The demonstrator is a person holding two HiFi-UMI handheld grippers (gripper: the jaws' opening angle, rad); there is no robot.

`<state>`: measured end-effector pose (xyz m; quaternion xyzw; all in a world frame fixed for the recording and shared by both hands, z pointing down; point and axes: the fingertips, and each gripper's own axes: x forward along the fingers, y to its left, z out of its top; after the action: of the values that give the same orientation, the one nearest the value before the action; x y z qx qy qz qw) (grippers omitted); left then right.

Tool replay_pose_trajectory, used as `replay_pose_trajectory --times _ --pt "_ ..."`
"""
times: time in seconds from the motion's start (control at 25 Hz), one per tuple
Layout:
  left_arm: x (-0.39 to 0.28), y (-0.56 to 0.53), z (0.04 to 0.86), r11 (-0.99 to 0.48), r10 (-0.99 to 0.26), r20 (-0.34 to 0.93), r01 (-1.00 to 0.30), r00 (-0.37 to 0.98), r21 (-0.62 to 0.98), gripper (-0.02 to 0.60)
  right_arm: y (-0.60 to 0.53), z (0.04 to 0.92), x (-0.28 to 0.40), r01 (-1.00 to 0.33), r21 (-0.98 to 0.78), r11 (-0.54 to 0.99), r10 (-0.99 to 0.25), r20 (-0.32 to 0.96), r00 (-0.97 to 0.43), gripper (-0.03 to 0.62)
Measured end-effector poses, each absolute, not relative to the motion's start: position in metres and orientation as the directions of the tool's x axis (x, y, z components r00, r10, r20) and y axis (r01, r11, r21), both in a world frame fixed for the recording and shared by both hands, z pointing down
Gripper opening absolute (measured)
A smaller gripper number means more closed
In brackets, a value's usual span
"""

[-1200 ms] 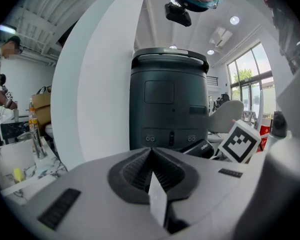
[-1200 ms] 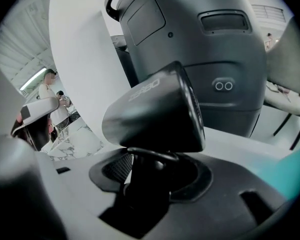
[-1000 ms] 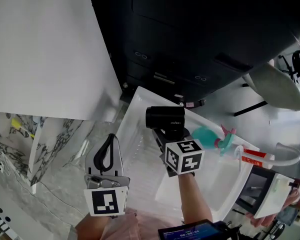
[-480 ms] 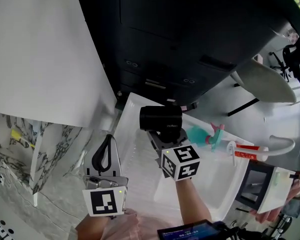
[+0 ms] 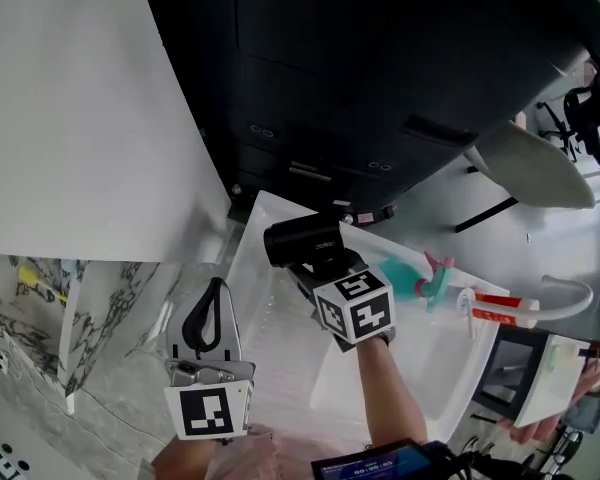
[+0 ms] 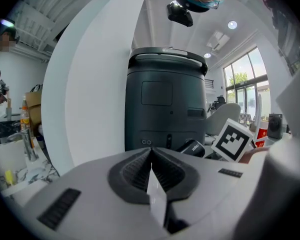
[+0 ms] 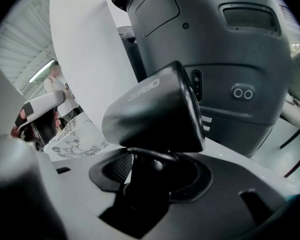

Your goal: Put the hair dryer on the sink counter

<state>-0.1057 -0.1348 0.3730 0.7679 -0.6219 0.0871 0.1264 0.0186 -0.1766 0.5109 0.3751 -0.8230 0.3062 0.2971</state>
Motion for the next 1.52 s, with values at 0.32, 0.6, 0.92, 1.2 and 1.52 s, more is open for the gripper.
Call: replay_pose_trajectory --times 0.32,0.6,0.92,1.2,1.52 --pt "-0.113 -0.14 0.382 -0.201 -0.931 0.301 -0.979 0.205 0.043 0.011 -0.173 0.514 0.016 -0.804 -0.351 0.481 -0.455 0.684 -0.57 0.227" --pt "-0.098 -0.129 0.359 -0.214 -0.938 0.262 -0.974 0.227 0.08 0.011 -0.139 0.505 0.017 -0.811 -0.366 0.456 -0.467 0.677 -0.568 0.229" --pt "-0.09 -0.1 0.353 -0.241 -0.935 0.252 -0.968 0.251 0.07 0.011 -0.097 0.517 0.015 -0.821 -0.4 0.406 -0.467 0.682 -0.563 0.229" --pt "-0.091 -0.082 0.363 -0.238 -0.928 0.281 -0.969 0.246 0.062 0.011 -0.062 0.548 0.014 -0.823 -0.473 0.316 -0.414 0.712 -0.568 0.229" --pt "-0.094 -0.074 0.364 -0.24 -0.926 0.286 -0.969 0.247 0.06 0.011 -0.043 0.583 0.008 -0.766 -0.639 0.073 -0.314 0.714 -0.625 0.229"
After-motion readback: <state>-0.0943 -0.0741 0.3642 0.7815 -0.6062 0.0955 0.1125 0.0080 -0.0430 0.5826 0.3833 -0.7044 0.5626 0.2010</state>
